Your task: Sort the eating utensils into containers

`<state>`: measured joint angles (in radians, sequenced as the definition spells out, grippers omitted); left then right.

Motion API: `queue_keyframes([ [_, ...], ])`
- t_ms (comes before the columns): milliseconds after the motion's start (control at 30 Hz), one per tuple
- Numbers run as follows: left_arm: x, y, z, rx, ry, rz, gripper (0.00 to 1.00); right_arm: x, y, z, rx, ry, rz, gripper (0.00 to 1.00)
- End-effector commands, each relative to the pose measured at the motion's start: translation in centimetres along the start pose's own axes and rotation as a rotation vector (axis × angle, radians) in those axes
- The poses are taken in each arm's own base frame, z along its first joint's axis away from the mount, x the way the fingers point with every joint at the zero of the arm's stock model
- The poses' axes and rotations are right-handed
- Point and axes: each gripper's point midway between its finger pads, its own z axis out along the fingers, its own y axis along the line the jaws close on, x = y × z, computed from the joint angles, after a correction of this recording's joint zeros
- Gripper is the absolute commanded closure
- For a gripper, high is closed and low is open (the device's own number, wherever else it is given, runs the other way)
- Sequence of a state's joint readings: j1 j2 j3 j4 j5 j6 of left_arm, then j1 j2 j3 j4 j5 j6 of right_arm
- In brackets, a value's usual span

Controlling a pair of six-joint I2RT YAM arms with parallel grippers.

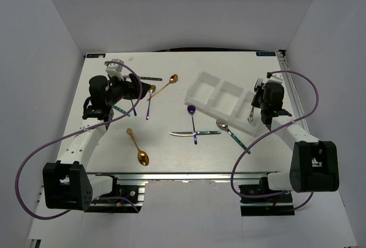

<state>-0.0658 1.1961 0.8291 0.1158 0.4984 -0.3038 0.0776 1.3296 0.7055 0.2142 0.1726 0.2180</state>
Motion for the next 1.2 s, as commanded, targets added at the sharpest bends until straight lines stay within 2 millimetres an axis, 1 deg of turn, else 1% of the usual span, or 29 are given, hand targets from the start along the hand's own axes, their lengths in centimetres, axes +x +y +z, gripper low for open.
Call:
queue_keyframes([
  [0, -1.0, -0.9, -0.1, 0.031, -0.022, 0.018, 0.02, -3.9, 0.1, 0.7, 0.015, -0.176, -0.017, 1.00],
  [100, -0.9, -0.9, -0.1, 0.032, -0.020, 0.014, 0.02, -3.1, -0.1, 1.3, 0.018, -0.162, -0.043, 1.00],
  [133, -0.8, -1.0, 0.0, 0.039, -0.016, 0.013, 0.02, -2.8, -0.1, 1.5, 0.019, -0.156, -0.056, 0.98],
  [167, -0.7, -1.0, 0.0, 0.041, -0.013, 0.004, 0.02, -2.6, 0.0, 1.6, 0.008, -0.151, -0.062, 0.93],
  [200, -0.7, -1.0, 0.1, 0.045, -0.014, 0.003, 0.02, -2.3, 0.1, 1.7, 0.002, -0.140, -0.070, 0.82],
  [267, -0.2, -1.0, 0.4, 0.056, 0.001, -0.023, 0.02, -1.7, 0.1, 2.0, 0.000, -0.115, -0.082, 0.69],
  [300, 0.1, -1.1, 0.7, 0.067, 0.017, -0.039, 0.02, -1.5, 0.1, 2.1, -0.005, -0.108, -0.092, 0.61],
  [333, 0.0, -1.2, 0.7, 0.069, 0.016, -0.046, 0.02, -1.5, 0.1, 2.1, -0.005, -0.108, -0.092, 0.58],
  [367, 0.5, -1.3, 1.0, 0.080, 0.033, -0.054, 0.02, -1.3, 0.3, 2.1, -0.018, -0.101, -0.095, 0.55],
  [400, 0.6, -1.4, 1.1, 0.084, 0.038, -0.058, 0.02, -1.5, 0.4, 2.0, -0.021, -0.104, -0.096, 0.49],
  [500, 1.3, -1.5, 1.4, 0.087, 0.058, -0.065, 0.02, -2.3, 0.9, 1.4, -0.048, -0.113, -0.107, 0.42],
  [533, 1.4, -1.7, 1.5, 0.090, 0.063, -0.057, 0.02, -3.3, 1.3, 0.8, -0.063, -0.131, -0.116, 0.39],
  [567, 1.5, -1.7, 1.6, 0.086, 0.065, -0.052, 0.02, -4.2, 2.1, 0.4, -0.108, -0.142, -0.134, 0.37],
  [600, 1.7, -1.6, 1.7, 0.071, 0.070, -0.050, 0.02, -4.3, 2.5, -0.2, -0.147, -0.132, -0.203, 0.31],
  [633, 1.8, -1.9, 1.8, 0.074, 0.075, -0.036, 0.02, -5.3, 3.6, -1.5, -0.215, -0.154, -0.274, 0.26],
  [667, 2.0, -2.0, 1.8, 0.071, 0.083, -0.039, 0.02, -5.9, 6.8, -3.2, -0.434, -0.162, -0.356, 0.21],
  [700, 2.4, -2.4, 2.0, 0.072, 0.093, -0.034, 0.03, -4.5, 7.8, -4.6, -0.555, -0.119, -0.487, 0.20],
  [733, 2.6, -2.6, 2.2, 0.074, 0.102, -0.029, 0.03, -4.6, 9.3, -6.5, -0.677, -0.137, -0.539, 0.20],
  [767, 3.0, -2.7, 2.4, 0.074, 0.113, -0.020, 0.03, -3.8, 11.6, -8.9, -0.868, -0.142, -0.566, 0.19],
  [800, 4.1, -3.2, 2.6, 0.089, 0.152, -0.028, 0.04, -2.4, 12.2, -10.5, -0.965, -0.099, -0.591, 0.19],
  [867, 5.6, -3.7, 2.8, 0.100, 0.212, -0.061, 0.05, -1.3, 13.8, -13.2, -1.148, -0.077, -0.562, 0.19],
  [900, 6.3, -3.9, 2.8, 0.098, 0.244, -0.084, 0.06, -0.4, 13.9, -13.6, -1.177, -0.055, -0.544, 0.19],
  [933, 7.5, -3.8, 2.9, 0.091, 0.294, -0.124, 0.08, 0.3, 14.0, -14.0, -1.213, -0.049, -0.546, 0.19],
  [967, 8.3, -3.7, 2.6, 0.076, 0.341, -0.156, 0.08, 0.8, 13.9, -14.0, -1.218, -0.047, -0.555, 0.19],
  [1000, 8.9, -3.7, 2.5, 0.065, 0.364, -0.182, 0.08, 1.8, 13.6, -13.9, -1.217, -0.034, -0.555, 0.18],
  [1033, 9.4, -3.5, 2.3, 0.050, 0.384, -0.197, 0.08, 2.1, 13.3, -13.5, -1.197, -0.037, -0.588, 0.18],
  [1067, 10.1, -3.2, 1.8, 0.024, 0.411, -0.209, 0.07, 2.1, 13.0, -13.3, -1.179, -0.035, -0.606, 0.18],
  [1100, 10.3, -2.9, 1.6, -0.001, 0.416, -0.211, 0.04, 1.8, 12.8, -13.2, -1.160, -0.038, -0.616, 0.18],
  [1167, 10.4, -1.8, 1.0, -0.079, 0.410, -0.202, 0.02, 1.1, 12.4, -13.1, -1.134, -0.052, -0.615, 0.18],
])
